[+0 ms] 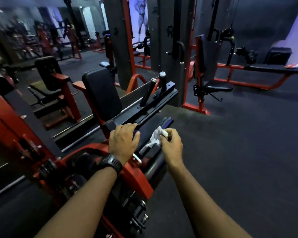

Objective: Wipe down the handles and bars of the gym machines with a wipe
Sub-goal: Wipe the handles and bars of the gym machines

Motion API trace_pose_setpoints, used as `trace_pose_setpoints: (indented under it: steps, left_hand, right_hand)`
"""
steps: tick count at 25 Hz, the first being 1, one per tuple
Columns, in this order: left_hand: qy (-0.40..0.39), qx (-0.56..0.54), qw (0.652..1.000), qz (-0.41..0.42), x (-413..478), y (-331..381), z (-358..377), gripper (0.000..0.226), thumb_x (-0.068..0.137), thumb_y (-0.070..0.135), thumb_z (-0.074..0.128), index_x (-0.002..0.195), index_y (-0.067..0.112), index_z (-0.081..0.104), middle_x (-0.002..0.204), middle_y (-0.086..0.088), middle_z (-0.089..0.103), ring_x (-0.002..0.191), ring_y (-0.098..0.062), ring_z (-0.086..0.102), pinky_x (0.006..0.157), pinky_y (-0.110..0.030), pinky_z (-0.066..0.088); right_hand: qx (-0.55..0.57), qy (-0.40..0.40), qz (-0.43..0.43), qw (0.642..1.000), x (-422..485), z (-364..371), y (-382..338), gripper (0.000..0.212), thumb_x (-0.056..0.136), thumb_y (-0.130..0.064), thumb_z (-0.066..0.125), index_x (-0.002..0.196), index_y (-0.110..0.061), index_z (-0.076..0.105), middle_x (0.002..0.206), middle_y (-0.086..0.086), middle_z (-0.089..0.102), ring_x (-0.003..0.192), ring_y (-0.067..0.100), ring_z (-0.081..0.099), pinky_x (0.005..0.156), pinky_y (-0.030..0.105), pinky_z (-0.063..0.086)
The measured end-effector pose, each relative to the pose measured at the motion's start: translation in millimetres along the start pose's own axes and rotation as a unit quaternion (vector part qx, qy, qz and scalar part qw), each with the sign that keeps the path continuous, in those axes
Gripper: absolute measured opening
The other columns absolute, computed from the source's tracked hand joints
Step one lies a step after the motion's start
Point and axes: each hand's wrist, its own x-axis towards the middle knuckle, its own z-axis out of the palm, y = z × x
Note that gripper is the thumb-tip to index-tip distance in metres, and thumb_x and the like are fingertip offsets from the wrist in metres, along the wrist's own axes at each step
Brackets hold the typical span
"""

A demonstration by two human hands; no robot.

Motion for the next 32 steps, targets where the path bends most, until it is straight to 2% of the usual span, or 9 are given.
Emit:
trace_pose_setpoints:
  steps: [4,7,10,12,14,19,23,27,32]
  left_hand:
    - [0.0,0.041,0.998,-0.042,55,-1,65,0.032,0.083,0.031,0.061,0.11,0.015,0.071,0.108,0.001,0.071,0.096,-0.029,0.063,0.081,-0.044,0.05]
    - [-0.025,0.074,0.994,-0.071,94,0,97,0.041,0.084,0.038,0.049,0.111,0.016,0.07,0.108,0.002,0.07,0.096,-0.027,0.063,0.081,-0.043,0.05]
    - [-0.043,0.107,0.988,-0.102,128,-5,115,0.037,0.089,0.035,0.053,0.115,0.015,0.068,0.112,0.001,0.069,0.1,-0.027,0.061,0.083,-0.043,0.049]
    - [-0.069,0.119,0.982,-0.131,144,-11,127,0.034,0.091,0.03,0.061,0.122,0.015,0.065,0.118,0.0,0.066,0.106,-0.027,0.058,0.088,-0.044,0.047]
    - [-0.082,0.138,0.978,-0.131,152,-18,138,0.037,0.091,0.03,0.063,0.124,0.015,0.064,0.122,-0.001,0.065,0.108,-0.026,0.057,0.089,-0.044,0.047]
    - [-0.103,0.141,0.978,-0.114,173,-49,166,0.04,0.09,0.034,0.064,0.126,0.016,0.062,0.125,-0.001,0.064,0.11,-0.024,0.057,0.088,-0.043,0.048]
    - [-0.089,0.126,0.984,-0.089,182,-71,181,0.042,0.089,0.04,0.055,0.123,0.017,0.064,0.121,0.001,0.065,0.105,-0.022,0.058,0.087,-0.042,0.049]
    - [-0.072,0.109,0.99,-0.061,184,-98,196,0.049,0.089,0.045,0.04,0.122,0.018,0.065,0.119,0.002,0.067,0.103,-0.02,0.058,0.086,-0.039,0.049]
    - [-0.078,0.134,0.988,-0.007,178,-108,216,0.053,0.091,0.045,0.034,0.127,0.017,0.062,0.127,0.0,0.064,0.111,-0.026,0.058,0.091,-0.044,0.05]
  right_hand:
    - [0.011,-0.042,-0.008,0.999,99,12,28,0.015,0.09,-0.015,0.061,0.091,-0.029,0.067,0.085,-0.011,0.069,0.081,0.005,0.064,0.073,0.024,0.05]
    - [0.041,-0.098,0.025,0.994,168,16,32,0.015,0.091,-0.018,0.062,0.089,-0.028,0.073,0.079,-0.004,0.072,0.075,0.011,0.066,0.068,0.028,0.055]
    - [0.057,-0.141,0.033,0.988,216,23,36,0.018,0.091,-0.02,0.063,0.095,-0.032,0.075,0.083,-0.005,0.074,0.074,0.005,0.065,0.073,0.028,0.056]
    - [0.058,-0.161,0.014,0.985,232,34,41,0.021,0.092,-0.017,0.063,0.105,-0.028,0.075,0.099,-0.01,0.074,0.088,0.0,0.067,0.083,0.022,0.053]
    - [0.061,-0.184,-0.026,0.981,240,45,44,0.022,0.093,-0.014,0.063,0.109,-0.023,0.074,0.108,-0.013,0.071,0.103,-0.004,0.064,0.09,0.016,0.049]
    - [-0.092,-0.187,-0.22,0.953,282,80,63,0.03,0.089,-0.005,0.064,0.116,-0.018,0.07,0.114,-0.004,0.063,0.104,0.005,0.06,0.086,0.019,0.05]
    - [-0.262,-0.213,-0.408,0.848,309,106,83,0.044,0.087,-0.001,0.064,0.13,-0.007,0.059,0.136,0.012,0.053,0.126,0.025,0.052,0.097,0.029,0.048]
    - [-0.451,-0.229,-0.532,0.679,337,134,86,0.044,0.088,-0.005,0.045,0.128,0.006,0.056,0.135,0.023,0.055,0.134,0.036,0.044,0.109,0.039,0.038]
    - [-0.482,-0.246,-0.64,0.545,363,120,83,0.047,0.088,-0.014,0.037,0.126,-0.003,0.062,0.13,0.015,0.061,0.128,0.034,0.051,0.108,0.038,0.038]
